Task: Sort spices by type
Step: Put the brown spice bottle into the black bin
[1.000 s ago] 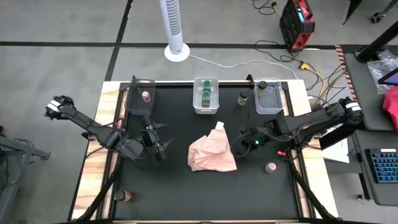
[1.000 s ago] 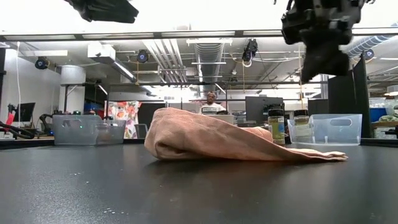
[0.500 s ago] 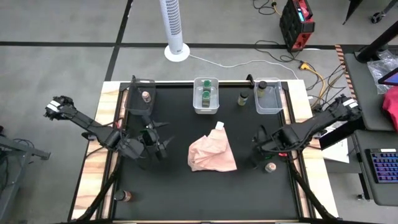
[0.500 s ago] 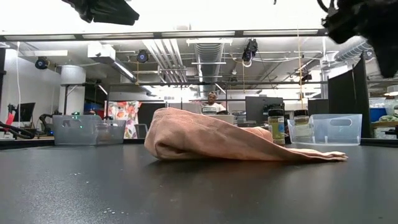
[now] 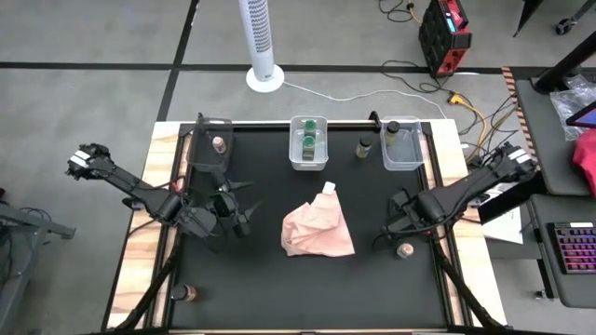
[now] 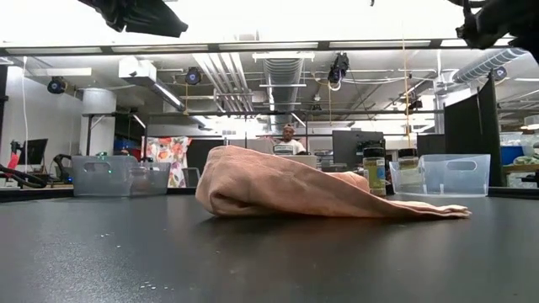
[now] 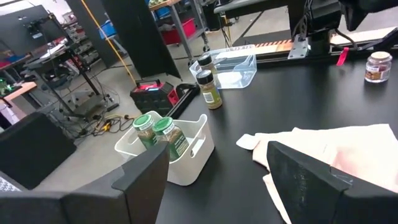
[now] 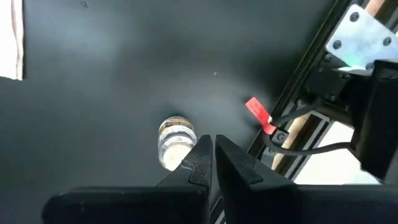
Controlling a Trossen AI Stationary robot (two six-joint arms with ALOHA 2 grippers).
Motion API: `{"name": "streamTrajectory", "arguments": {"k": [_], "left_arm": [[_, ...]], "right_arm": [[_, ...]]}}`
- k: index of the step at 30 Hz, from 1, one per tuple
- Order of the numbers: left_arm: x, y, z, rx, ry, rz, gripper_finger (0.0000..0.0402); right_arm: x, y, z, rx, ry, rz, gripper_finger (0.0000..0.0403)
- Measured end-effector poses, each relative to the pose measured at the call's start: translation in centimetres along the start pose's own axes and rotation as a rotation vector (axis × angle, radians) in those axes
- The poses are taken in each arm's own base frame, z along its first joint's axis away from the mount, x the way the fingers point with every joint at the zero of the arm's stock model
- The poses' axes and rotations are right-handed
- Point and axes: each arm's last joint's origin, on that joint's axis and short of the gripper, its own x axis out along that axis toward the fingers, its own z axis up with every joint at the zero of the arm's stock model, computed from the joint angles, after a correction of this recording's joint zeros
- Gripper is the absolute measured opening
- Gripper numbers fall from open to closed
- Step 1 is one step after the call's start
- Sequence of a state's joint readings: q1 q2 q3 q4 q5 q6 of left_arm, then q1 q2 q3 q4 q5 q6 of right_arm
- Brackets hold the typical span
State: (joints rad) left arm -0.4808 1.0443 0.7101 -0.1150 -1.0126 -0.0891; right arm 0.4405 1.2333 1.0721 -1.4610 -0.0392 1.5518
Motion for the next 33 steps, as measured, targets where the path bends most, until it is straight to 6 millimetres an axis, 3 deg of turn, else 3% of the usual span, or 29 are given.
{"name": "streamTrajectory", "arguments": {"k": [8,16,21,25,33], "left_arm": [[0.1,-0.1,-0.1,0.001,0.002,0.0,0.0254],[0.6,-0.9,-0.6,0.039,0.024,0.005,0.0254],[0.7,-0.8,-0.7,0.057,0.029,0.048,0.0254],[0.6,-0.5,-0.8,0.07,0.024,0.132,0.0254],[0.6,-0.5,-0.8,0.086,0.023,0.158,0.0254]], "right_arm": [[1.1,2.7,-0.4,-0.107,0.01,0.085,0.0035],[2.6,3.9,-0.7,-0.164,0.068,0.013,0.0153],[3.1,3.4,-1.8,-0.184,0.118,-0.004,0.0243],[3.3,2.3,-2.4,-0.119,0.106,-0.003,0.0291],[5.4,1.0,-3.5,-0.037,0.102,0.056,0.0305]]}}
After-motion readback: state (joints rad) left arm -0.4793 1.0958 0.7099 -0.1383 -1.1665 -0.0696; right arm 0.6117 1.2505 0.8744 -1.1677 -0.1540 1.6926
